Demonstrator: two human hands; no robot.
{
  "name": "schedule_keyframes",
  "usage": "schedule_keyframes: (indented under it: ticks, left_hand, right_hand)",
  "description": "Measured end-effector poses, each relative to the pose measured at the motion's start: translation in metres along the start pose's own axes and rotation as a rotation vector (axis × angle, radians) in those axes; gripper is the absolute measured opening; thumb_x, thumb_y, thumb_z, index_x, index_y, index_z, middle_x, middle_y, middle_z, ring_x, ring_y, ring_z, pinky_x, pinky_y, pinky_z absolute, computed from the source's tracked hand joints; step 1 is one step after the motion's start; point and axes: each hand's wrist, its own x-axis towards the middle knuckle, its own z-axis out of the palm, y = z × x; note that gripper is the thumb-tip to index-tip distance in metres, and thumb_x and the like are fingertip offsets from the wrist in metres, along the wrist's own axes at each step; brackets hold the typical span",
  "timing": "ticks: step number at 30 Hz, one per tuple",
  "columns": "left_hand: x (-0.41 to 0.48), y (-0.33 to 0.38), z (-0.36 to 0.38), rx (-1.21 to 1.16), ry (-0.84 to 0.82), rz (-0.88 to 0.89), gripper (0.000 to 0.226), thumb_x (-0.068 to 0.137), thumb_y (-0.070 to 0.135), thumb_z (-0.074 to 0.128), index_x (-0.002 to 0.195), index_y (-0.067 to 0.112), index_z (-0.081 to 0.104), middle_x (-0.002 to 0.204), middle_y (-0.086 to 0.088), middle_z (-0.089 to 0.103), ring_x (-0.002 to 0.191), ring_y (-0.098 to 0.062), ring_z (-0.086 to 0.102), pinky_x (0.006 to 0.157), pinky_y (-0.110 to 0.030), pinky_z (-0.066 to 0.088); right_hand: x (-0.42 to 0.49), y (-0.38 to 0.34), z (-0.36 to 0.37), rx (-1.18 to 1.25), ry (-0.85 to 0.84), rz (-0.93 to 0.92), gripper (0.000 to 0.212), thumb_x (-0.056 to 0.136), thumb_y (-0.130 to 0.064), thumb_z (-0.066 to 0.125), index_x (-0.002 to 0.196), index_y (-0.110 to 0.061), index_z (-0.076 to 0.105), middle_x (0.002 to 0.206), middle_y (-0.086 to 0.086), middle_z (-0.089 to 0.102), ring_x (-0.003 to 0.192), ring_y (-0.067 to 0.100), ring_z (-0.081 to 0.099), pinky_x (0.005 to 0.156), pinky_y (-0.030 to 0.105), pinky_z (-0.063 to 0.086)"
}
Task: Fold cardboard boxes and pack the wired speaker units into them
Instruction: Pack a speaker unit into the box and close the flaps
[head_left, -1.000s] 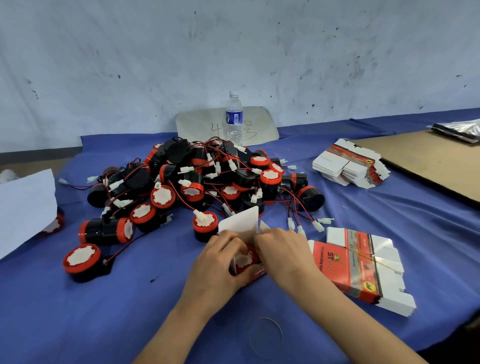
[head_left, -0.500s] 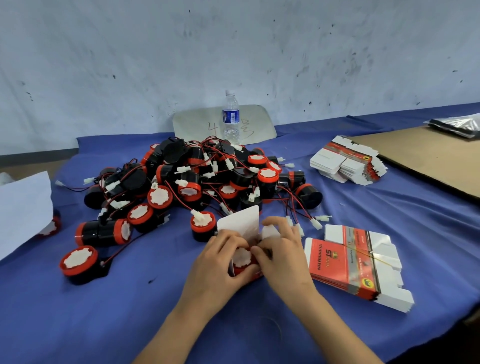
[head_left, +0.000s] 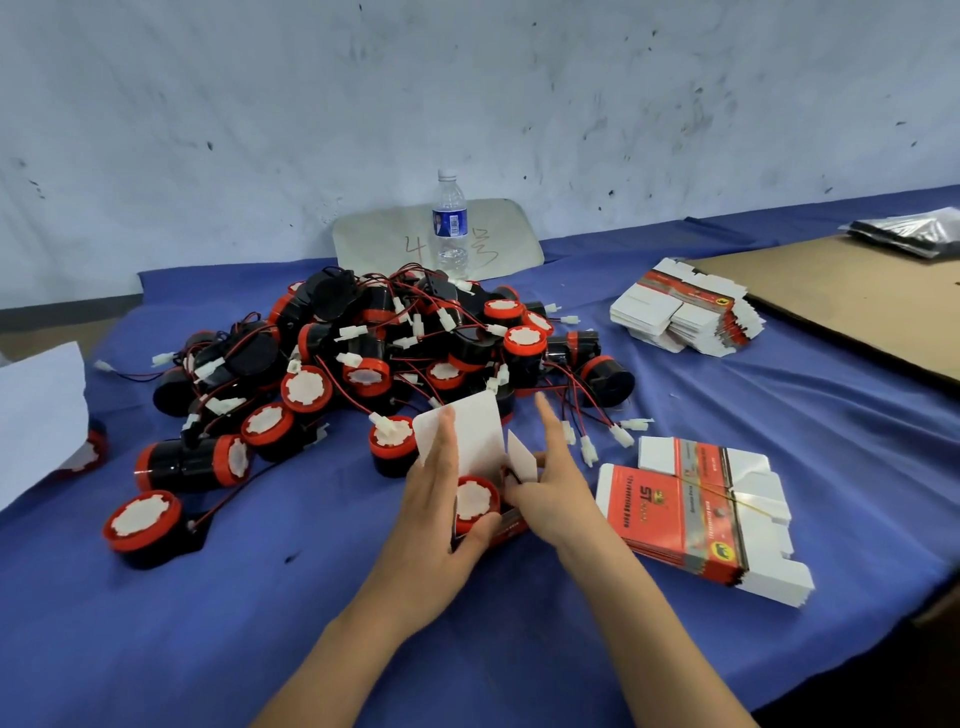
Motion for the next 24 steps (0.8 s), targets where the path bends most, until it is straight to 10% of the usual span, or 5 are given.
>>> schedule_keyframes:
  ticks: [7,18,24]
  left_hand:
    - [0.003,-0.008,-0.002,0.115,-0.162,0.006,0.062,0.090,0.057,0.029,0.143,0.044,0.001,0.152,0.036,-0.008,0.139,0.012,-0.014,0.121,-0.033,0.002]
    - [0.003,-0.003,0.002,0.090,-0.025,0.049,0.047,0.094,0.039,0.042,0.139,0.032,0.033,0.141,0.029,0.032,0.134,0.009,0.012,0.118,-0.039,0.020]
    - [-0.002,-0.008,0.000,-0.061,0.024,-0.105,0.058,0.095,0.034,0.047,0.142,0.051,0.017,0.142,0.009,0.029,0.132,-0.001,0.031,0.106,-0.011,0.028]
  right_hand:
    - [-0.011,0.010,0.007,0.056,0.066,-0.165,0.056,0.085,0.011,0.048,0.117,-0.034,0.054,0.078,0.003,0.060,0.063,0.013,0.052,0.057,0.028,0.045]
    - [-0.008,0.015,0.000,0.095,0.083,-0.265,0.012,0.085,0.008,0.061,0.081,-0.003,0.057,0.100,0.004,0.071,0.096,0.022,0.066,0.084,0.036,0.053]
    - [-0.012,0.018,-0.001,0.078,0.008,-0.243,0.013,0.083,-0.025,0.073,0.091,-0.016,0.071,0.097,-0.006,0.073,0.095,0.006,0.067,0.086,0.023,0.052]
